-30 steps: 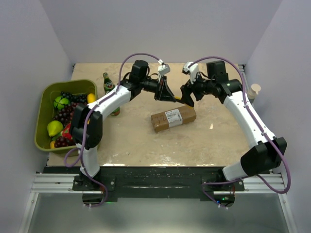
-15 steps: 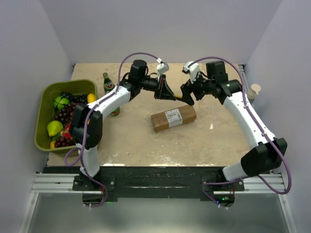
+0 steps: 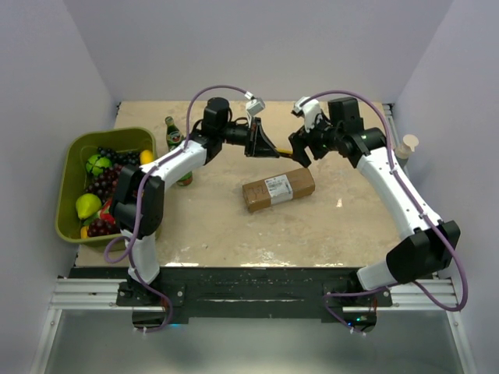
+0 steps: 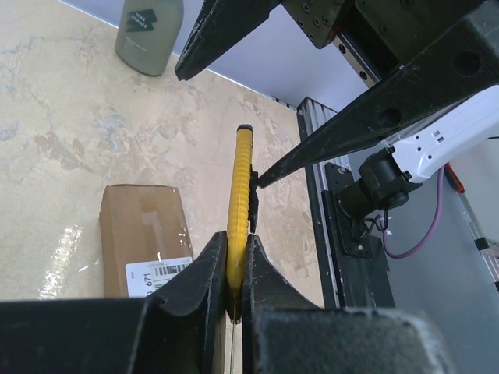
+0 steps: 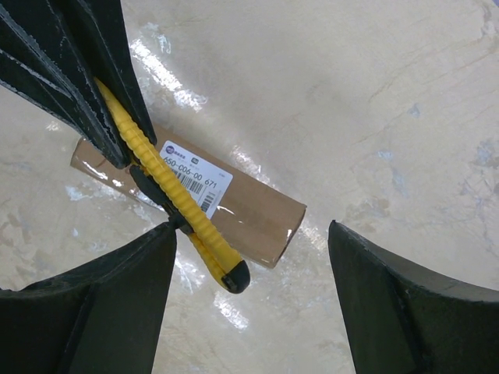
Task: Unpack the express box
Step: Pick up the knife from the center of the board.
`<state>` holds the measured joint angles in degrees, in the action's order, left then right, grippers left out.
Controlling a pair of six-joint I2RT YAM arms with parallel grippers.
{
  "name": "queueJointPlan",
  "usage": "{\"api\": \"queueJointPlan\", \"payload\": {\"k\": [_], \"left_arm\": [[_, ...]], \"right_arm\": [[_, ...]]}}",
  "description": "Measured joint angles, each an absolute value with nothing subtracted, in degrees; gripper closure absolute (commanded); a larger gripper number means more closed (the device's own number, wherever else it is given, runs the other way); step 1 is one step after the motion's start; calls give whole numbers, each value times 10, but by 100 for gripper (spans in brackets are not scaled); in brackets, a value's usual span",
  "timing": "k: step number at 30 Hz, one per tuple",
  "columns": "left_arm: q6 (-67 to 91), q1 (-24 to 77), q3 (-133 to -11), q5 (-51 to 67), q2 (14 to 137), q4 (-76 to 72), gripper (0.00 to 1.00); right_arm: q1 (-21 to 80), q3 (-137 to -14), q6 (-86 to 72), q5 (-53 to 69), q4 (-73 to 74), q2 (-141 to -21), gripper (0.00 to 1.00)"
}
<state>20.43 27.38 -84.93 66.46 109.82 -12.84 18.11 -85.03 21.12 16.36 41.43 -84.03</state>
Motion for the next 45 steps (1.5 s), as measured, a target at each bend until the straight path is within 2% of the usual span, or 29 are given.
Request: {"api": "queueJointPlan", "payload": {"k": [6, 9, 16, 22, 26, 31, 40, 45], "left_arm": [[203, 274, -849, 662, 1098, -124, 100], [178, 274, -851, 679, 1098, -101, 100], [117, 273, -854, 717, 1098, -45, 100], [105, 273, -866, 742, 1098, -41, 100], [109, 274, -867, 761, 1098, -55, 100], [109, 276, -867, 772, 1098, -56, 100], [127, 278, -867, 779, 1098, -87, 100], [132, 278, -867, 781, 1098, -101, 100]], "right_arm": [[180, -851, 219, 173, 416, -840, 16], [158, -862, 273, 260, 454, -839, 11], [127, -870, 358, 433, 504, -813, 14], [138, -884, 364, 504, 521, -856, 21], [143, -870, 340, 502, 494, -869, 25], [153, -867, 316, 499, 463, -869, 37], [169, -863, 300, 489, 445, -869, 43], [172, -858, 296, 474, 442, -870, 51]]}}
